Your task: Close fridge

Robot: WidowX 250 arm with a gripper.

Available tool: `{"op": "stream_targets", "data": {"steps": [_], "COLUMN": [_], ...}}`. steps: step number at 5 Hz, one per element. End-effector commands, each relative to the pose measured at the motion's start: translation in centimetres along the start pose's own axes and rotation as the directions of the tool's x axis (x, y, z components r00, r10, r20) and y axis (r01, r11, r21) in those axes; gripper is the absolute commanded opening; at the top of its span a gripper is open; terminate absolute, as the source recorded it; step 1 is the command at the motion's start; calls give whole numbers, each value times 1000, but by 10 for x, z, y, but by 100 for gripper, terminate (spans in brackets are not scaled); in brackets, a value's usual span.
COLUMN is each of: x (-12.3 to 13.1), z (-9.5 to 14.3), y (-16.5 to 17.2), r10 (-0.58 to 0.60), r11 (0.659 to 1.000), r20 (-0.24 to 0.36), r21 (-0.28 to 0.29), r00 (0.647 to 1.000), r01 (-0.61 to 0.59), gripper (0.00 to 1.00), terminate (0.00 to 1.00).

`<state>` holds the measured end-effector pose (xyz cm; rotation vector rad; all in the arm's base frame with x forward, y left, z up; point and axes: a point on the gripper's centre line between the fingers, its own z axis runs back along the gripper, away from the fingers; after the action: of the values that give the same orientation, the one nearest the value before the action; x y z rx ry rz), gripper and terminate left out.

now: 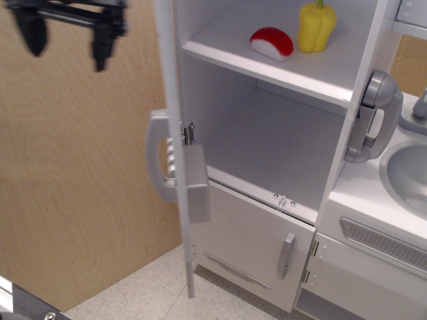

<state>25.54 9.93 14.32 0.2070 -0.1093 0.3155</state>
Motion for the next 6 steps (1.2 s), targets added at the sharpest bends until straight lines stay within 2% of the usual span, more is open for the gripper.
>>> {"op": "stream_targets", "data": {"steps": [1, 2, 4, 6], "x": [30, 53, 76, 99], "z": [-6, -15, -24, -33], "y": [-34, -47, -62, -69], "r10": [58, 66, 70, 114], "r11": [998, 997, 995, 991], "r20": [63, 74, 112, 128], "r21": [-37, -44, -77, -83], "r00": [996, 995, 991, 985], "r01": [-56, -63, -61, -104], "gripper": [100, 100, 100, 100], "terminate": [0, 0, 0, 0]}}
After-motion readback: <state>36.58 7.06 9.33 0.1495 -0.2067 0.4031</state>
